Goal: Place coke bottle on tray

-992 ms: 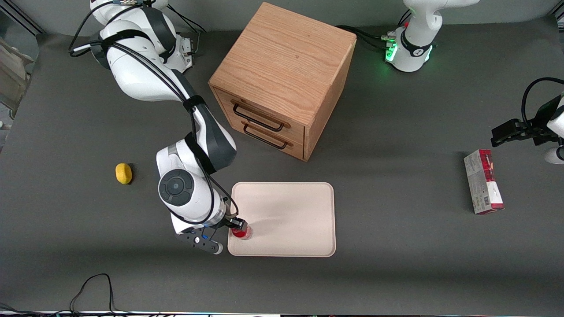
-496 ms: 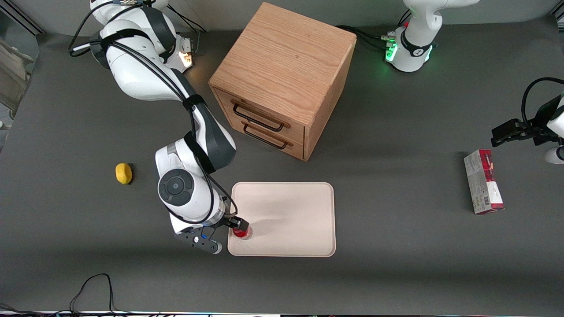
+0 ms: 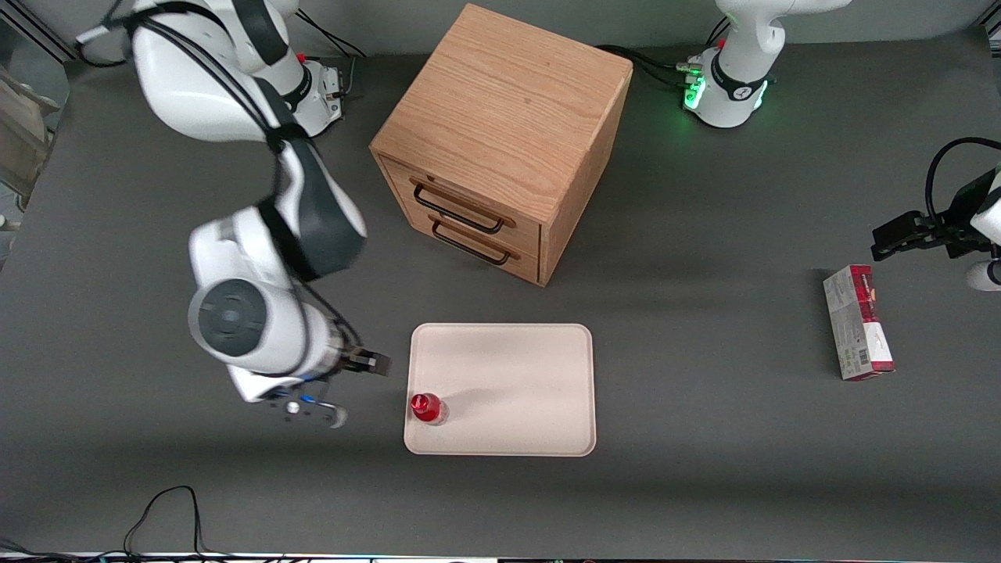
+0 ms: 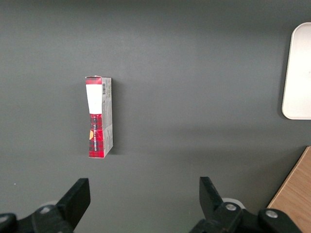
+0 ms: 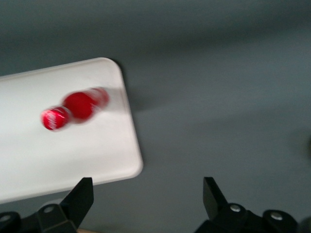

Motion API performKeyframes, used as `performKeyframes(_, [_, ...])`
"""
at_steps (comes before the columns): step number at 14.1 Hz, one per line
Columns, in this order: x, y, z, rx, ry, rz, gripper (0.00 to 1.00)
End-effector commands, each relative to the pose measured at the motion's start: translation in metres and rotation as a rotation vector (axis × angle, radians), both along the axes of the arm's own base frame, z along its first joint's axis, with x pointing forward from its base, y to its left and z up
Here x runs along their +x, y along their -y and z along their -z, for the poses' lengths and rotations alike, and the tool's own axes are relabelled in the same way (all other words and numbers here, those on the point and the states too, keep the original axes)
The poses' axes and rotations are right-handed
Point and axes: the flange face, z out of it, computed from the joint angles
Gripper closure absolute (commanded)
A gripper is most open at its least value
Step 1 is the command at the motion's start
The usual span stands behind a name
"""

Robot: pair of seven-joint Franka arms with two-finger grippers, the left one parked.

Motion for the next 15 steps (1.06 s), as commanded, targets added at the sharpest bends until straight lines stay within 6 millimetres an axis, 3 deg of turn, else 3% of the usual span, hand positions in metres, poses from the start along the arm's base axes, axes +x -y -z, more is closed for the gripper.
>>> performKeyframes(1, [-0.053,0.081,-0.04,0.043,-0.066,-0.139,0.0])
performKeyframes(3, [-0.088,0.14,-0.066,0.061,-0.073,-0.206,0.0])
performKeyframes(6, [-0.139,0.195,-0.095,0.08,-0.063,-0.289,0.0])
performKeyframes(9, [-0.166,0.209,-0.119,0.082,-0.033,-0.308,0.0])
performKeyframes(12, [-0.167,0.193,-0.127,0.078,-0.026,-0.328,0.0])
performKeyframes(15, [-0.166,0.194,-0.135,0.08,-0.014,-0.329,0.0])
